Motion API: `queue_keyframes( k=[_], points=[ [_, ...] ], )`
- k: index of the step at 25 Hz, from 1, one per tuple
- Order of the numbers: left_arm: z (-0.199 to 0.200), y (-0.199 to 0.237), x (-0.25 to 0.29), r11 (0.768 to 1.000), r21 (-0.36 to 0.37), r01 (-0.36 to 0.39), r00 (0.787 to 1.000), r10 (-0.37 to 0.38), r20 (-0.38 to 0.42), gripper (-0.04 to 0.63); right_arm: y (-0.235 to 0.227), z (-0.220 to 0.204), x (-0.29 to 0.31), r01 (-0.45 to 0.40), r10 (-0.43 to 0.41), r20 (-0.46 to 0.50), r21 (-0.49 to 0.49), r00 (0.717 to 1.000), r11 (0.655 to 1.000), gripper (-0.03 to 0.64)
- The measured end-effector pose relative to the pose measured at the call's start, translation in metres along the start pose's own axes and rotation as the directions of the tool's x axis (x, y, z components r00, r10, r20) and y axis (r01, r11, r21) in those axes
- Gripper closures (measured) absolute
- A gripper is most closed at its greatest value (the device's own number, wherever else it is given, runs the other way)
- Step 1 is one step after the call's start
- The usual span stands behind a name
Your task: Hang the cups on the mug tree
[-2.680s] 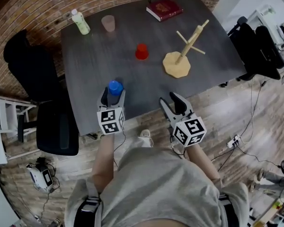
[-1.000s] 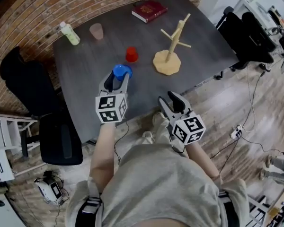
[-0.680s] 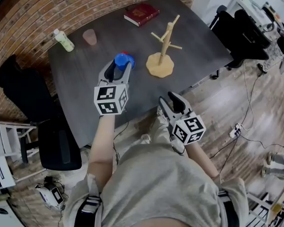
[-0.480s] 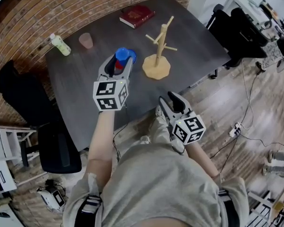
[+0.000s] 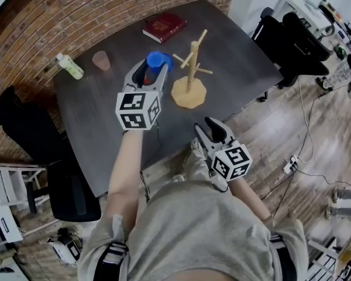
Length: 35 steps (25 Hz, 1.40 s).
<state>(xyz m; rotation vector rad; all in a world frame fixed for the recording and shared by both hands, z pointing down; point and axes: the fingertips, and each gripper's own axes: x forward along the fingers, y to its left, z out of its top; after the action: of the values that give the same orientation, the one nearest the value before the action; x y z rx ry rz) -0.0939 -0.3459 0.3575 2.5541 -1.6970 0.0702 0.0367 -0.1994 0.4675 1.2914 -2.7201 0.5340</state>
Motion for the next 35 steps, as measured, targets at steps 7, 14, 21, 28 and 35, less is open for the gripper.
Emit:
queue_keyframes(
  k=[7, 14, 21, 28, 35],
  points=[
    [-0.005, -0.005, 0.028, 1.000, -0.001, 0.019, 1.000, -0.019, -0.015, 0.387, -0.016, 0.001, 0.005, 0.007, -0.007, -0.002, 0.013, 1.000, 1.000, 0.445],
    [-0.015, -0.013, 0.051, 0.999, 0.001, 0.045, 0.998, -0.045, -0.043, 0.386, -0.030, 0.002, 0.010, 0.019, -0.019, -0.001, 0.024, 1.000, 1.000, 0.445],
    [-0.020, -0.019, 0.064, 0.997, -0.020, 0.073, 0.996, -0.074, -0.049, 0.385, -0.036, 0.001, 0.014, 0.022, -0.022, 0.001, 0.037, 1.000, 0.999, 0.445],
    [-0.020, -0.017, 0.074, 0.997, -0.022, 0.075, 0.996, -0.076, -0.048, 0.387, -0.039, 0.000, 0.020, 0.020, -0.020, -0.002, 0.042, 1.000, 0.999, 0.445],
    [-0.034, -0.017, 0.083, 0.996, -0.011, 0.084, 0.992, -0.084, -0.096, 0.357, -0.044, 0.002, 0.025, 0.023, -0.023, -0.004, 0.043, 1.000, 0.999, 0.445]
  ],
)
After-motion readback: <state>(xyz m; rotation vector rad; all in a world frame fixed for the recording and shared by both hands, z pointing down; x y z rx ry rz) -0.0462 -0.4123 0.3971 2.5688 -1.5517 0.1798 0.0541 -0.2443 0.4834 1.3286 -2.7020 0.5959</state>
